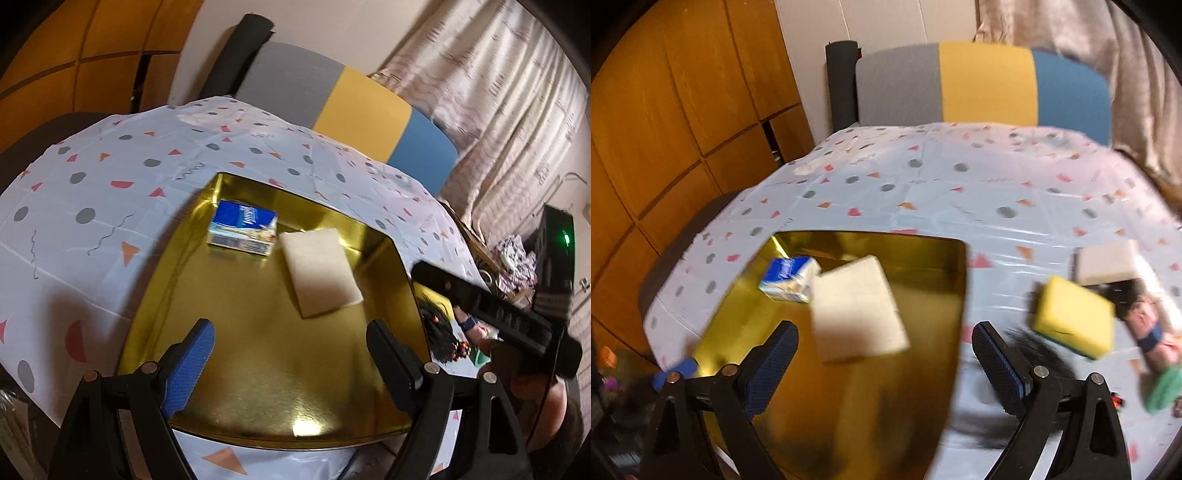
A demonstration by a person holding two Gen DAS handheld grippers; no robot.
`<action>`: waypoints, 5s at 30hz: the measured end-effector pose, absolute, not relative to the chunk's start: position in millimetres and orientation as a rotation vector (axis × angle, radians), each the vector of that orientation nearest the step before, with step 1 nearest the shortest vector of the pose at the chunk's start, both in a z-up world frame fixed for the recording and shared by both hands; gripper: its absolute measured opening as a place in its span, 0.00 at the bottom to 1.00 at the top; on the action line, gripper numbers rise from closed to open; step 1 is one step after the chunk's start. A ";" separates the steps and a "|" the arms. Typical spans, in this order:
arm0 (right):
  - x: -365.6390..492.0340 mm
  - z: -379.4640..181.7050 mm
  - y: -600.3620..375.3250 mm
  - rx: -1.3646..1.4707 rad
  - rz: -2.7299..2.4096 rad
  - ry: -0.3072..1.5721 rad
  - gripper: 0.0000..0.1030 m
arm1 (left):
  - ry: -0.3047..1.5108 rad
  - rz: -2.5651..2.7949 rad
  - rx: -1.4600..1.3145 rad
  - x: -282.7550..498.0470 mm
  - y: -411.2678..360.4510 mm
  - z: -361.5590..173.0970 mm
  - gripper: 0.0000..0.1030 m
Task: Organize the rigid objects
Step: 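Lower the beige mesh pad into the tray beside the tissue pack and open the right gripper, then grasp the green-capped bottle with the right gripper and lift it, then grasp the beaded black hair extension with the left gripper and lift it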
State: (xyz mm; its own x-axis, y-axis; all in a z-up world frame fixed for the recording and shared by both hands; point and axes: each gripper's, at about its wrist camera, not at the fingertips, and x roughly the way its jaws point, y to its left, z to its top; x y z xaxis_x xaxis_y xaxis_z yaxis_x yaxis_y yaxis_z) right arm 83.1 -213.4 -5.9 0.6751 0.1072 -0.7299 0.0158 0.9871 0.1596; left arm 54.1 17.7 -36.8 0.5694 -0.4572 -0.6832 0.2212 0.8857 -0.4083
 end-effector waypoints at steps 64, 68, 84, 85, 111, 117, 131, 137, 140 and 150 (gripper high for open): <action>-73.9 -111.5 -493.3 0.492 -0.405 0.641 0.59 | 1.003 -0.687 0.075 17.6 -257.6 -38.5 0.83; -75.5 -114.2 -491.4 0.492 -0.397 0.632 0.59 | 0.985 -0.652 0.142 30.0 -288.4 -45.5 0.84; -76.1 -116.6 -492.7 0.514 -0.375 0.613 0.62 | 1.016 -0.656 0.398 44.2 -347.8 -111.0 0.96; -76.5 -116.6 -492.9 0.515 -0.374 0.612 0.62 | 0.978 -0.652 0.405 41.3 -346.5 -109.5 0.92; -74.8 -117.4 -491.8 0.499 -0.382 0.619 0.62 | 0.930 -0.890 0.011 14.8 -287.1 -56.2 0.41; -74.6 -117.6 -491.2 0.490 -0.386 0.624 0.62 | 0.884 -0.861 -0.009 14.2 -262.4 -35.3 0.41; -72.4 -116.3 -487.2 0.460 -0.401 0.643 0.63 | 0.803 -0.678 -0.111 36.0 -159.6 -12.1 0.28; -70.8 -116.1 -485.9 0.443 -0.410 0.653 0.63 | 0.845 -0.779 -0.021 22.7 -177.9 -16.8 0.40; -70.4 -115.9 -485.4 0.439 -0.411 0.655 0.63 | 0.876 -0.821 0.081 13.5 -217.5 -27.4 0.70; -71.1 -115.7 -485.5 0.447 -0.406 0.650 0.63 | 1.077 -0.692 0.326 34.9 -296.1 -101.0 0.64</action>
State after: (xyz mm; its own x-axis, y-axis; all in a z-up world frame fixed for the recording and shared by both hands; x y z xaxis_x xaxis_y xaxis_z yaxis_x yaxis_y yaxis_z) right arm -71.1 -485.5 -115.7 0.7250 -0.2191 -0.6529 0.4908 0.8294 0.2667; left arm 34.9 -296.1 -101.0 0.2929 -0.3563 -0.8873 0.6590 0.7476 -0.0826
